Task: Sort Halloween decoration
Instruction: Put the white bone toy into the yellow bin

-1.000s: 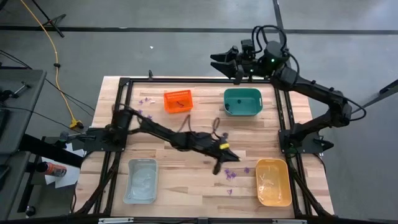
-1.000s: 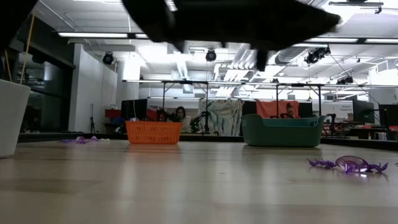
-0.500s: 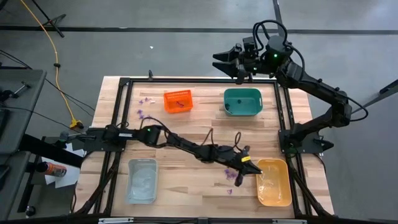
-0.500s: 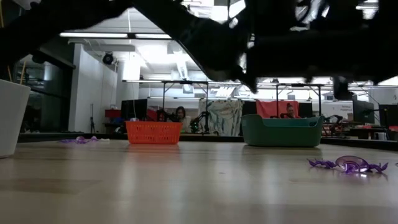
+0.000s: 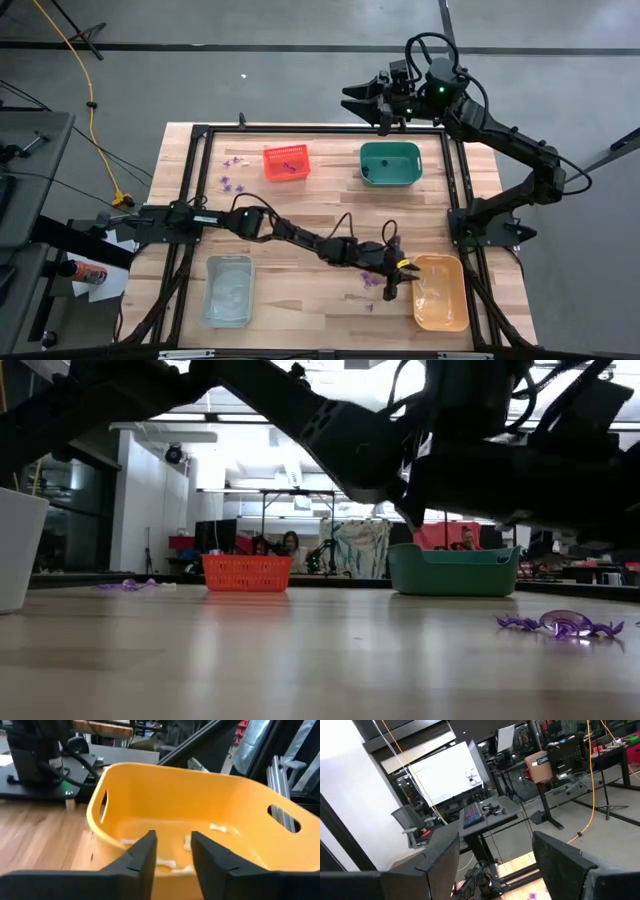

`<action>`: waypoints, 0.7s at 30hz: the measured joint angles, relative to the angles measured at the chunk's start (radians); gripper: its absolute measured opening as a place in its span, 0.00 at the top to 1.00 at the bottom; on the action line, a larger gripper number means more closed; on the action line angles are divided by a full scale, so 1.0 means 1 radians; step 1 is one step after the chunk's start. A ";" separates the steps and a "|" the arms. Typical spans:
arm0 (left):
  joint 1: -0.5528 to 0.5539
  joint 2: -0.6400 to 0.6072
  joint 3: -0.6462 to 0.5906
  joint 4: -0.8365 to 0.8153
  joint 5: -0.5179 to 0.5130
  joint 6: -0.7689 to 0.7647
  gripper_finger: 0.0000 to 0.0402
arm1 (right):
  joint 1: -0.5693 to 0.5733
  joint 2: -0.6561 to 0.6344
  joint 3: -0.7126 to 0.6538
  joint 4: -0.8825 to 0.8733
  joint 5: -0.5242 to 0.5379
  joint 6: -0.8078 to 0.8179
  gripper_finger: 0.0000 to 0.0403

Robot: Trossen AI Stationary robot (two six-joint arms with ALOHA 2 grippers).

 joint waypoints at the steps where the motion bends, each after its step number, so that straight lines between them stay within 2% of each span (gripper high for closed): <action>1: 0.001 -0.010 0.000 -0.015 0.000 0.000 0.69 | 0.000 0.000 0.000 -0.001 0.000 -0.002 0.39; 3: 0.006 -0.042 0.000 -0.078 0.007 0.000 0.63 | 0.000 0.000 0.000 -0.003 0.000 -0.016 0.39; 5: 0.017 -0.104 -0.001 -0.222 0.037 0.015 0.59 | 0.000 0.000 0.000 -0.002 0.000 -0.026 0.39; 11: 0.094 -0.346 0.001 -0.876 0.074 0.284 0.53 | -0.007 0.000 0.000 0.001 0.001 -0.043 0.39; 15: 0.187 -0.482 -0.027 -1.185 0.070 0.320 0.54 | -0.007 0.000 0.000 0.016 0.003 -0.044 0.39; 18: 0.268 -0.601 -0.153 -1.241 0.095 0.288 0.56 | -0.007 0.000 0.000 0.028 0.003 -0.044 0.39; 21: 0.333 -0.766 -0.381 -1.144 0.164 0.232 0.58 | -0.007 0.000 0.000 0.034 0.003 -0.050 0.39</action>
